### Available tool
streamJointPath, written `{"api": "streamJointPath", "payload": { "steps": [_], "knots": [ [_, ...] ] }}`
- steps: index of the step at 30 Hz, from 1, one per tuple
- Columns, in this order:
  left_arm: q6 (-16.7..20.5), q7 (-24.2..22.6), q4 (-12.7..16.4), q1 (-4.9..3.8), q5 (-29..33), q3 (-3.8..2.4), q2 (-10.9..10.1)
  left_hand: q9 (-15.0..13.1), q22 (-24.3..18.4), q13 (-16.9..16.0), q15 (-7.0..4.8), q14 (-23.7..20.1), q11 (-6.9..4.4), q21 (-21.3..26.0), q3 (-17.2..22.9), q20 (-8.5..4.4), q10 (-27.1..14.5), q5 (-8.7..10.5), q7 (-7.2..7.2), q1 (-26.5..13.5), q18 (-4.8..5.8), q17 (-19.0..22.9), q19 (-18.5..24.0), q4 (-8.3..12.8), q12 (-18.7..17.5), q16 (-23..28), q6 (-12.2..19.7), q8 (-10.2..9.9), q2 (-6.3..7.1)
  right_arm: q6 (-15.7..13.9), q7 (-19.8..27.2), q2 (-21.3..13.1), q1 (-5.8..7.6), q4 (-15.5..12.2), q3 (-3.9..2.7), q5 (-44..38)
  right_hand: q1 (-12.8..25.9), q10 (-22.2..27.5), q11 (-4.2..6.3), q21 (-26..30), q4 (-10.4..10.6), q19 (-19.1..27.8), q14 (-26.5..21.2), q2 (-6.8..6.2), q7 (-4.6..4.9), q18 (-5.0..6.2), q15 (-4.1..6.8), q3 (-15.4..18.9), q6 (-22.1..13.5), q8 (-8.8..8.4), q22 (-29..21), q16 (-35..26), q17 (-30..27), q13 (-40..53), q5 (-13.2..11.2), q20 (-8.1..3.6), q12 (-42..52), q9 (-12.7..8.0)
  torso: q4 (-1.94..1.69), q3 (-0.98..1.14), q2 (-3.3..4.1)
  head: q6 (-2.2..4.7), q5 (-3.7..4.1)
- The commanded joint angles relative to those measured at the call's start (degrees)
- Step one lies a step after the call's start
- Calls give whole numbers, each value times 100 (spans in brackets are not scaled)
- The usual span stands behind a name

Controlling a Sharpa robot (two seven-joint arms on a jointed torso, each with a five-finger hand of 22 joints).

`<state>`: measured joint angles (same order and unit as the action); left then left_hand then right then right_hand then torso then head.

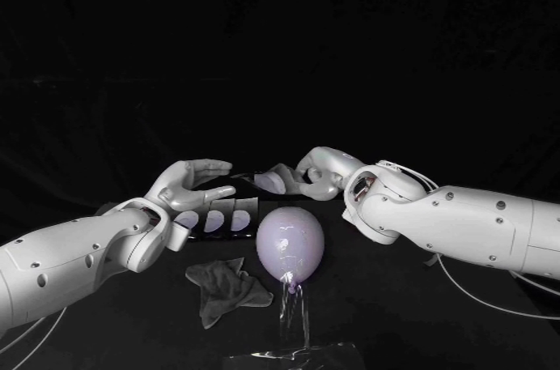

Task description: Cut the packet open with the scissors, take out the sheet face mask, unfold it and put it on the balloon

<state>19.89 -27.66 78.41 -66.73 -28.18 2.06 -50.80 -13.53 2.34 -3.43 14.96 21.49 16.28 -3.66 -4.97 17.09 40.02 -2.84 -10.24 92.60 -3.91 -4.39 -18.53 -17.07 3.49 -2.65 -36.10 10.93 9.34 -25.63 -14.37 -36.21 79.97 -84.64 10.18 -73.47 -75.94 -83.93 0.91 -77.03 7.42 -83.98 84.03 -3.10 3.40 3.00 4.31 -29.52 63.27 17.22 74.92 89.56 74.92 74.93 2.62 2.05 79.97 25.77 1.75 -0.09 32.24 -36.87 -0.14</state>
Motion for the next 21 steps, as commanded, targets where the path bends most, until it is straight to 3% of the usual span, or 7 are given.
{"api": "streamJointPath", "payload": {
  "steps": [1,6,8,11,15,19,21],
  "knots": [
    [194,-17,-128,-34,259,-11,-33,-4,-4,-6,-11,-29,-31,31,61,-6,46,0,-217,88,70,2,46,16,19,20,-12,-12,-22,67,-222,-1,12,191,-12,80,33,-221,30,13,-187,-165,573,-1,-35,-48,25,-213,-14,295,1174,16,1395,788,18,-30,-6,220,1,-2,7,41,22],
    [257,-115,-228,-95,390,-53,-119,-102,35,-16,-114,249,-200,-39,291,-11,229,3,-506,277,59,-59,-167,38,50,-46,-366,120,-156,183,-393,70,21,621,-26,73,45,-222,32,4,-200,-168,576,-6,-37,-50,27,-229,-22,311,1176,19,1406,788,18,-31,-8,229,-2,-3,4,68,62],
    [289,-123,-184,-113,402,-61,-140,-182,138,-42,-151,927,-226,-232,444,-20,539,5,-552,416,38,-207,-813,66,110,-215,-645,236,-226,213,-448,107,22,723,-28,73,45,-222,32,4,-200,-168,576,-6,-37,-50,27,-229,-22,311,1176,19,1406,788,18,-31,-8,229,-2,-1,1,88,77],
    [353,-77,-21,-131,333,-69,-158,-247,419,-117,-448,2506,-435,-838,682,-77,1197,-10,-404,661,-195,-616,-2266,139,414,-970,-1041,480,-388,253,-562,183,24,852,-31,74,54,-226,34,2,-214,-168,575,-8,-39,-50,28,-248,-29,325,1177,18,1403,791,18,-32,-6,237,-3,-1,1,116,95],
    [386,166,261,-141,109,-72,-116,-296,665,-189,-811,3531,-709,-1392,787,-214,1919,-13,-201,628,-589,-989,-3064,38,709,-1762,-1433,674,-504,281,-715,299,24,978,-33,74,61,-228,35,9,-226,-166,574,-8,-41,-49,29,-264,-33,337,1175,17,1399,795,18,-33,-3,243,1,-4,0,165,142],
    [356,490,450,-144,-141,-71,13,-298,878,-217,-1085,4267,-897,-1833,805,-374,2404,-11,-71,475,-683,-1307,-3599,41,851,-2371,-1605,721,-582,312,-824,395,22,1056,-34,74,65,-231,36,10,-237,-165,574,-8,-42,-48,30,-279,-38,346,1175,17,1398,799,18,-34,2,248,-4,-2,-3,200,177],
    [316,756,501,-145,-249,-70,136,-267,1094,-245,-1236,4699,-1057,-2243,657,-620,2852,-24,52,-79,-671,-1668,-3958,45,950,-2931,-1705,687,-658,328,-878,450,20,1095,-34,72,72,-232,37,12,-245,-164,574,-3,-41,-48,31,-296,-42,355,1174,17,1398,798,18,-35,0,253,-1,1,-4,209,182]
  ]
}}
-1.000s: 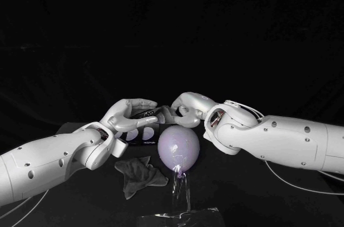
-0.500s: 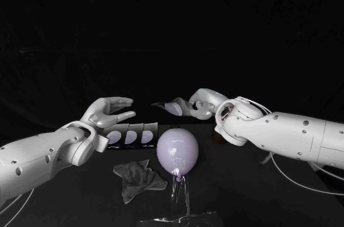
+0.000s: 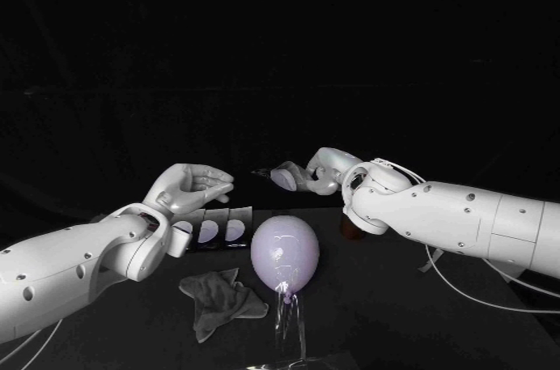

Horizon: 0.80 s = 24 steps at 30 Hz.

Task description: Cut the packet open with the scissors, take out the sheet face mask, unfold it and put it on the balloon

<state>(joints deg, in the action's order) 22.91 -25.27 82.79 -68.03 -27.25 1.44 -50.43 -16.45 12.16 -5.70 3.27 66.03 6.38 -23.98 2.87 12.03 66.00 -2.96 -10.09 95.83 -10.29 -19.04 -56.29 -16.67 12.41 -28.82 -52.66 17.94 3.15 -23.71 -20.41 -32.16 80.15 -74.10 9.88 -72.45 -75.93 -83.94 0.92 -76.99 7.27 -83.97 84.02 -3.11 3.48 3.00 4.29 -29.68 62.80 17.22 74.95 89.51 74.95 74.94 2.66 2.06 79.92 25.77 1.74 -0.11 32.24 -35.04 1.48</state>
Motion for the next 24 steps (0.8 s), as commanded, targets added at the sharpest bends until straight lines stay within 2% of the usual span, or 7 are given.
{"api": "streamJointPath", "payload": {
  "steps": [1,4,8,11,13,17,24],
  "knots": [
    [8,684,72,-15,-384,-7,175,36,157,-18,-118,255,-84,-289,-173,-154,308,12,70,-527,-22,-307,-205,-20,53,-444,-73,-30,-55,140,-305,72,2,59,-5,-33,70,-231,35,8,-229,-166,575,-2,-49,-48,33,-280,6,355,1171,21,1395,797,14,-36,5,252,7,4,0,42,27],
    [45,1191,41,-17,-453,-7,418,53,289,-120,-137,324,-99,-513,-586,-227,568,17,43,-1289,-14,-615,-264,-7,203,-877,-39,-83,16,145,-376,139,0,97,-5,-46,77,-230,35,14,-234,-163,574,-1,-49,-46,33,-290,2,361,1169,20,1390,796,14,-36,2,255,14,6,6,75,25],
    [178,1684,-54,-20,-426,-9,707,14,469,-313,-169,242,-122,-797,-903,-286,619,7,75,-1722,-5,-967,-238,-18,417,-1384,14,-45,-78,145,-417,190,-2,88,-6,-57,80,-230,35,21,-237,-161,574,-1,-49,-45,32,-295,0,363,1168,20,1390,796,14,-36,2,257,11,9,12,77,15],
    [256,1925,-164,-34,-395,-10,888,19,583,-380,-97,167,-40,-965,-1043,-305,267,3,-34,-1893,0,-1180,-172,-8,402,-1690,243,-105,-79,142,-431,206,-4,42,-6,-86,80,-230,35,21,-237,-161,574,-1,-49,-45,32,-295,0,363,1168,20,1390,796,14,-36,2,257,7,10,14,69,14],
    [300,2081,-249,-51,-381,-11,1012,8,615,-410,-85,133,-6,-1011,-1052,-306,217,-4,-38,-1913,2,-1234,-150,-17,435,-1765,267,-90,-86,133,-436,206,-4,-16,-6,-131,90,-228,35,29,-252,-158,571,-6,-48,-44,32,-315,-12,374,1165,17,1377,792,14,-36,-7,262,7,10,13,56,7],
    [308,2355,-401,-78,-371,-12,1227,-10,807,-475,-18,171,71,-1317,-1071,-336,-290,11,-125,-2095,-1,-1504,-186,-23,453,-2225,531,-100,37,111,-444,197,-6,-141,-6,-214,90,-228,35,29,-252,-158,571,-6,-48,-44,32,-315,-12,374,1165,17,1377,792,14,-36,-7,262,8,9,13,37,2],
    [355,2598,-574,-122,-388,-14,1507,-93,1023,-636,-11,125,101,-1639,-976,-346,-480,8,-152,-2320,3,-1697,-116,-35,735,-2589,601,60,151,137,-454,206,-11,-281,-6,-307,90,-228,35,29,-252,-158,571,-6,-48,-44,32,-315,-12,374,1165,17,1377,792,14,-36,-7,262,0,4,6,3,1]
  ]
}}
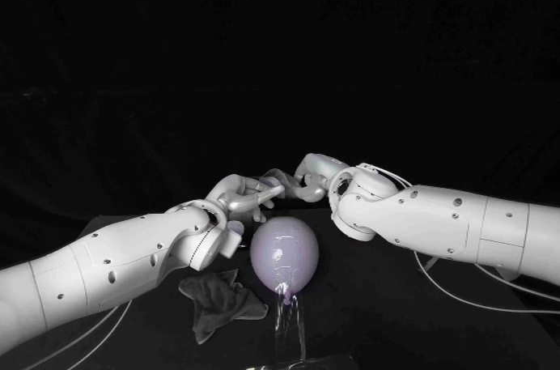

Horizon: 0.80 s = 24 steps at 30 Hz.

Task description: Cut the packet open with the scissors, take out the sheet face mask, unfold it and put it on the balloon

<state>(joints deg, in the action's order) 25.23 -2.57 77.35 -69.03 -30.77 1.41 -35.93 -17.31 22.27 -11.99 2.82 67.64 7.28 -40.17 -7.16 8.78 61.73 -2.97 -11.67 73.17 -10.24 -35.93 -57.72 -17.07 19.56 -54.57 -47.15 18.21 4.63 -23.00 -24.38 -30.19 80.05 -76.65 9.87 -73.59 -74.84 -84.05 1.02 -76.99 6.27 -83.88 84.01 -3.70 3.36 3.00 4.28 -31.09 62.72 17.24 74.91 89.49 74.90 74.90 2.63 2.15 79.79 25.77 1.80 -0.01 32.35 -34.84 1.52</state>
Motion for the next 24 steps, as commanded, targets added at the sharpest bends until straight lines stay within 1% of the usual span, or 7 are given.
{"api": "streamJointPath", "payload": {
  "steps": [1,4,7,8,10,20,24],
  "knots": [
    [133,344,-43,-27,-37,-11,83,-18,19,-15,57,-140,22,-17,44,-9,-135,9,-16,-146,8,6,95,3,28,27,76,54,59,81,-60,17,-2,-28,-5,-199,-19,-218,25,29,-152,-167,572,53,-35,-44,33,-174,-4,372,1170,19,1382,795,17,-45,7,262,-8,-6,-4,-21,-1],
    [144,396,-84,-39,-39,-11,163,-44,37,-49,86,-265,45,-23,79,17,-245,5,-41,-349,9,37,211,-9,96,83,148,106,285,130,-69,40,-8,-25,-5,-207,-19,-218,25,29,-152,-167,572,53,-35,-44,33,-174,-4,372,1170,19,1382,795,17,-45,7,262,-13,-10,-4,-36,-3],
    [132,411,-112,-49,-40,-12,235,-58,39,-69,102,-331,71,-18,20,37,-342,-5,-58,-565,6,78,276,-18,137,154,219,134,575,168,-78,64,-17,-27,-5,-208,-19,-218,25,29,-152,-167,572,53,-35,-44,33,-174,-4,372,1170,19,1382,795,17,-45,7,262,-10,-11,-1,-52,-8],
    [117,402,-120,-52,-40,-13,258,-61,38,-70,110,-346,82,-15,-80,45,-392,-23,-69,-672,5,92,294,-20,139,176,249,140,741,178,-80,73,-19,-27,-5,-208,-19,-218,25,29,-152,-167,572,53,-35,-44,33,-174,-4,372,1170,19,1382,795,17,-45,7,262,-11,-12,0,-52,-9],
    [78,398,-140,-55,-40,-14,294,-68,35,-70,131,-376,105,-7,-184,64,-499,-29,-92,-777,4,122,334,-24,143,225,313,154,882,186,-81,88,-23,-32,-5,-209,-5,-220,24,29,-168,-166,574,47,-34,-44,33,-195,-13,386,1169,21,1391,799,17,-45,8,270,-9,-11,-1,-54,-17],
    [-49,439,-283,-63,-31,-16,374,-89,31,-79,150,-386,123,-1,-207,90,-582,-31,-108,-858,-3,161,372,-26,189,279,362,205,909,191,-70,111,-37,-107,-5,-234,-2,-221,24,35,-173,-164,571,46,-34,-43,33,-202,-15,390,1168,18,1379,799,17,-45,8,272,-3,-5,-7,-62,-6],
    [-48,471,-293,-64,-30,-16,385,-111,42,-99,138,-333,110,-24,-135,93,-566,-27,-94,-866,-13,161,364,-23,257,254,346,263,820,192,-67,103,-39,-147,-5,-239,-2,-221,24,35,-173,-164,571,46,-34,-43,33,-202,-15,390,1168,18,1379,799,17,-45,8,272,-8,-4,-5,-66,-8]
  ]
}}
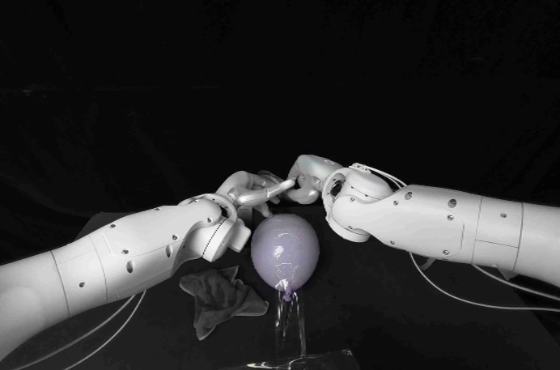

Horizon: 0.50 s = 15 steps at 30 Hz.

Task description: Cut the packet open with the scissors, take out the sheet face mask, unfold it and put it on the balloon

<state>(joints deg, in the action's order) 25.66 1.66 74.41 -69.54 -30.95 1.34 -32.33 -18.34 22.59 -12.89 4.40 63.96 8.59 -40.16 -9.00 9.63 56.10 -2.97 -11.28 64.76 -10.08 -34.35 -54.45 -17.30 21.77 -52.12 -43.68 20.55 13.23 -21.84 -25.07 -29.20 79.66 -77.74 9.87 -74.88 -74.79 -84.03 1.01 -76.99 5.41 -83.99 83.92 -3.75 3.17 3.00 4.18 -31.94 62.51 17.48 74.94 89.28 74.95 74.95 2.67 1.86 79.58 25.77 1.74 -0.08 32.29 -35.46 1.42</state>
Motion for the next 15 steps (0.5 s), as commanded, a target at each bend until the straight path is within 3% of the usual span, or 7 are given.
{"api": "streamJointPath", "payload": {
  "steps": [1,4,5,11,12,13,15],
  "knots": [
    [-90,61,0,-14,-13,-10,28,-18,14,-19,-25,51,-29,-35,91,7,8,-22,-126,-21,-31,2,34,1,65,-1,-11,53,-96,74,2,0,0,-53,-5,-111,2,-227,26,17,-104,-159,583,46,-16,-46,42,-136,0,378,1169,42,1385,802,13,-16,38,278,2,2,3,-7,3],
    [-84,115,-2,-15,-18,-10,32,-75,55,-89,-76,166,-89,-118,396,-17,130,-3,-63,89,-44,-24,-13,10,257,-94,-109,207,-446,60,-2,-10,-1,-79,-5,-116,2,-227,26,17,-104,-159,583,46,-16,-46,42,-136,0,378,1169,42,1385,802,13,-16,38,278,6,1,4,-12,1],
    [-87,147,-1,-15,-42,-10,31,-141,114,-178,-141,300,-160,-229,617,-65,243,0,11,174,-47,-70,-73,23,472,-230,-207,381,-599,47,-6,-15,-1,-81,-5,-118,6,-226,26,22,-110,-157,583,45,-16,-45,42,-144,-2,383,1168,42,1386,800,13,-16,34,280,4,1,4,-12,1],
    [-109,260,6,-16,-229,-10,10,-237,245,-338,-238,484,-256,-460,999,-154,346,2,125,324,-45,-173,-157,33,816,-496,-300,655,-615,0,-19,-24,-2,-42,-5,-114,11,-230,26,14,-119,-159,583,46,-17,-46,43,-159,-5,391,1170,42,1388,806,14,-16,42,284,-6,2,3,-27,10],
    [-109,280,7,-16,-262,-10,6,-275,294,-396,-276,747,-311,-547,1071,-180,439,-4,170,403,-49,-642,-205,33,940,-867,-386,760,-624,-4,-20,-26,-2,-39,-5,-111,15,-232,27,14,-129,-159,583,44,-17,-46,43,-172,-8,399,1170,42,1386,809,14,-17,45,287,-6,2,3,-27,10],
    [-105,294,7,-16,-284,-10,2,-325,362,-477,-334,1181,-406,-672,1105,-220,590,29,226,495,-53,-1510,-293,60,1105,-1489,-508,893,-613,-5,-20,-28,-2,-40,-5,-110,15,-232,27,14,-129,-159,583,44,-17,-46,43,-172,-8,399,1170,42,1386,809,14,-17,45,287,-5,1,3,-31,6],
    [-95,331,6,-16,-332,-10,-5,-389,493,-600,-432,1509,-468,-889,1159,-303,670,11,335,674,-50,-2238,-376,36,1321,-2031,-573,1073,-610,-1,-21,-32,-2,-50,-5,-107,18,-231,27,11,-136,-160,584,43,-17,-47,44,-181,-10,404,1170,43,1392,808,14,-17,42,290,-2,1,2,-34,0]
  ]
}}
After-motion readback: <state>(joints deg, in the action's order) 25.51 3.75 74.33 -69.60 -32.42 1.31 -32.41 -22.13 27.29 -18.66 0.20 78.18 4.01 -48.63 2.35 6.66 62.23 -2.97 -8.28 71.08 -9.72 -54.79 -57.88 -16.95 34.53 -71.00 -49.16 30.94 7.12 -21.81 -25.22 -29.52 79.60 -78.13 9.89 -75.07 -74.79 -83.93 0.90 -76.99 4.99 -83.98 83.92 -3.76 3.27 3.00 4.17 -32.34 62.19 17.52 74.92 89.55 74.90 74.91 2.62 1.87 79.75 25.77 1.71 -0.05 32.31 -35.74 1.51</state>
